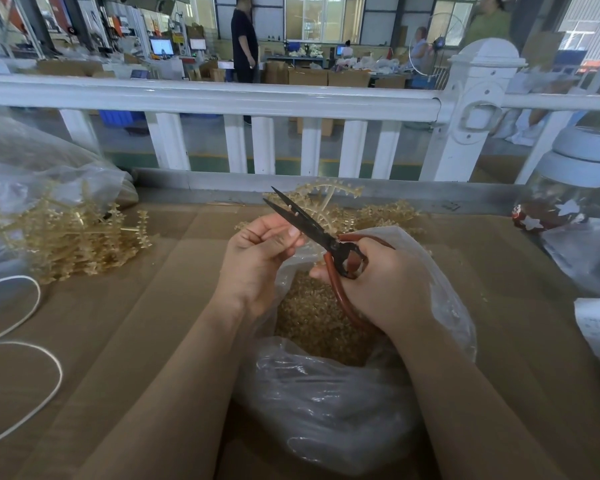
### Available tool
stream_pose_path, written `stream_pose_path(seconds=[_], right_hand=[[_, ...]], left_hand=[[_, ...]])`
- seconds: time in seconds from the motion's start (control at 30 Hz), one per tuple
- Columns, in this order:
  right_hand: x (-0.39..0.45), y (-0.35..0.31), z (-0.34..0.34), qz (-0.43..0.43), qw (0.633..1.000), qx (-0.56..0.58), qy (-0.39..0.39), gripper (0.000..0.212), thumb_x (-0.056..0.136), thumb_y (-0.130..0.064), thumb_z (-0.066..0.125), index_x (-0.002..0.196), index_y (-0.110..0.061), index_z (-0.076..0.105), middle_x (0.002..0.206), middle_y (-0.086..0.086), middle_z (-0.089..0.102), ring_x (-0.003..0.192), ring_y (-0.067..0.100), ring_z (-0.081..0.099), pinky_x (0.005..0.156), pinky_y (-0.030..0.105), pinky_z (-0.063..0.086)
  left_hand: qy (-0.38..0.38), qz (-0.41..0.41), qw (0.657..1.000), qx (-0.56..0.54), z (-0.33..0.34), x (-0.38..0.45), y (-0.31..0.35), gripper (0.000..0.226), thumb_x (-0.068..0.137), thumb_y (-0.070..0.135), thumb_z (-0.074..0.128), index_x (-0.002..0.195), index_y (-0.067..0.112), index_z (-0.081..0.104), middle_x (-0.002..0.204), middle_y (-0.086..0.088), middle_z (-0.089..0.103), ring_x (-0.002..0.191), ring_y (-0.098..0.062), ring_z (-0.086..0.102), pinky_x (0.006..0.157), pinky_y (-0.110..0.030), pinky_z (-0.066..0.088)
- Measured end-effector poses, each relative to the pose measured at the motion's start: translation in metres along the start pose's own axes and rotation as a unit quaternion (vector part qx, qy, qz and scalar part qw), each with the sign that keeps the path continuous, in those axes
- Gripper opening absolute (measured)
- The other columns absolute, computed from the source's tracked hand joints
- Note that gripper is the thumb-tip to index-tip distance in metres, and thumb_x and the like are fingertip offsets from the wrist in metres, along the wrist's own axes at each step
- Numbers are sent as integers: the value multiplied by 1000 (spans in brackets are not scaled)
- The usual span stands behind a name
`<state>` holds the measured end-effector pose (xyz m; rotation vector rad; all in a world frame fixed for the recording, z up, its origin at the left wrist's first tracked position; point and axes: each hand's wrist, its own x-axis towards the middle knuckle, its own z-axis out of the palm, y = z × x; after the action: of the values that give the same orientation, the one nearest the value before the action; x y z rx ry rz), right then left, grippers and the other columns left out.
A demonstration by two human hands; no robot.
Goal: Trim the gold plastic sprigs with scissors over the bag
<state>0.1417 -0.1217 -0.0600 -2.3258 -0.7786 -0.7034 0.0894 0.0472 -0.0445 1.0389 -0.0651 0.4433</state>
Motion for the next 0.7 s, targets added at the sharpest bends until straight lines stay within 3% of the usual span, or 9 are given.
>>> stream_pose_path(seconds=[0.2, 0.33, 0.5, 0.7], right_hand=[[0, -3, -3, 1, 1000, -17, 8, 78, 74, -92, 36, 92, -24, 72, 81, -13, 71, 69, 5, 61, 65, 25, 56], [1, -4, -4, 12, 1000, -11, -7, 89, 70, -96, 26, 95, -24, 71, 84, -13, 72, 73, 7, 63, 69, 27, 57], [2, -1, -2, 11, 1000, -18, -6, 71, 75, -86, 48, 91, -21, 72, 80, -11, 71, 70, 9, 63, 67, 29, 57], [1, 0, -2, 12, 1000, 14, 5, 86, 71, -94, 34, 91, -20, 74, 82, -11, 72, 74, 9, 65, 71, 32, 58]], left_hand=[[-4, 13, 1000, 14, 4, -2, 0, 9, 74, -5, 62, 83, -3, 59, 61, -4, 64, 57, -9, 60, 57, -18, 51], [1, 27, 998, 49, 4, -2, -1, 11, 82, -13, 57, 80, -2, 60, 61, -3, 65, 58, -9, 60, 59, -17, 50], [-9, 39, 999, 32, 4, -3, -2, 6, 79, -3, 63, 84, -3, 60, 65, -5, 67, 61, -10, 63, 59, -18, 51], [13, 65, 995, 69, 2, -2, -4, 5, 88, -2, 62, 90, 2, 65, 72, -5, 71, 66, -10, 66, 62, -19, 52]])
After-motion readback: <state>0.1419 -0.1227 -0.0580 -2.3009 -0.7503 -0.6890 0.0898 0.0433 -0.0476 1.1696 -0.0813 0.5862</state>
